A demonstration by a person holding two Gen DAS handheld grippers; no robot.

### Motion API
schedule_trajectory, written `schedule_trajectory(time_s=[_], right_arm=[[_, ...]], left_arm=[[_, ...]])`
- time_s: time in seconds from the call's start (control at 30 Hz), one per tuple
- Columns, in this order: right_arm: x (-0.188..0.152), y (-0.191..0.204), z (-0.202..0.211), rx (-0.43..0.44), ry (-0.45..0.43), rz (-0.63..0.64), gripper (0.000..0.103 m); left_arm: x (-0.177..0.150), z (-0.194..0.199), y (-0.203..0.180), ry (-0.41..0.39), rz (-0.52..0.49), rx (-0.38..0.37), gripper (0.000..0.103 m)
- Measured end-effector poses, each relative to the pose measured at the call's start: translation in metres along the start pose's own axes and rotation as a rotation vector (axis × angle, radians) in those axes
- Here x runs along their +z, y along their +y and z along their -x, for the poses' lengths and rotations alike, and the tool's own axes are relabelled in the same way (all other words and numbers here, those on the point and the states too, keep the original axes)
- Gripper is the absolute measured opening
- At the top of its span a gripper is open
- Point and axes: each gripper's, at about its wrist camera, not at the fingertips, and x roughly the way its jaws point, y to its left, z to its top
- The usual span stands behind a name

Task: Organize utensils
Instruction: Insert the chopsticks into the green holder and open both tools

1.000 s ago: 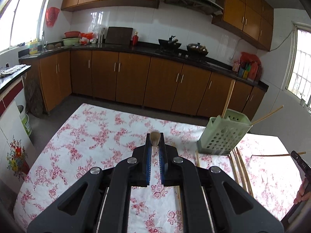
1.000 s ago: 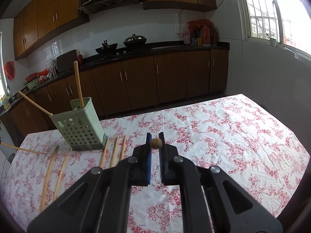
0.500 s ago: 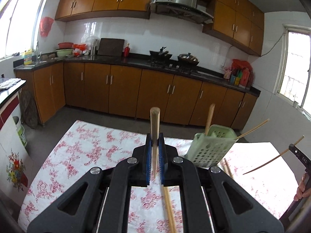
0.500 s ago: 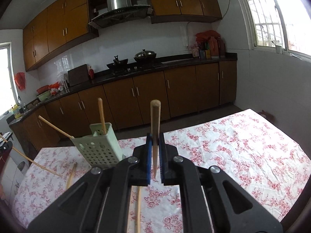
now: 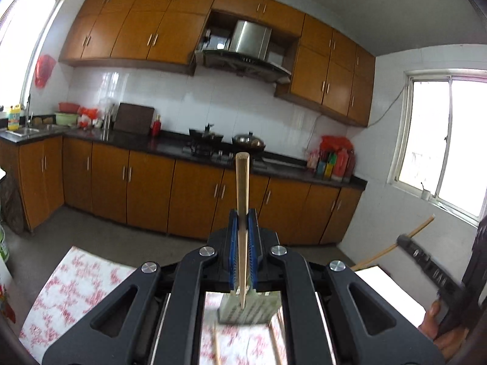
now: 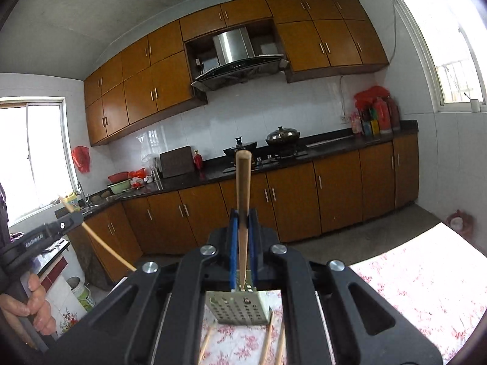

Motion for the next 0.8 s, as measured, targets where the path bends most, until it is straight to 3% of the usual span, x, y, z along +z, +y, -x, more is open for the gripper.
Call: schedule_trajectory(time_s=[0.27,0.5,0.8], right_arm=[[-0.006,0.001,-0.057,-0.018,0.05,-0.009,0.008],[-0.026,0.002,-0.098,-0.037,0.123,-0.004,0.008],[-0.042,-0.003,-0.121,-0.036,0.182,-0.009,0.009]], left_arm=[[-0.008,-0.047,-0.018,-0.088,-0.008,0.067,0.007],[-0.039,-0.085,-0.013,0.001,0.006,0.075,0.007],[-0.056,-0.101,-0.009,0.099,0.018,0.06,0.007]])
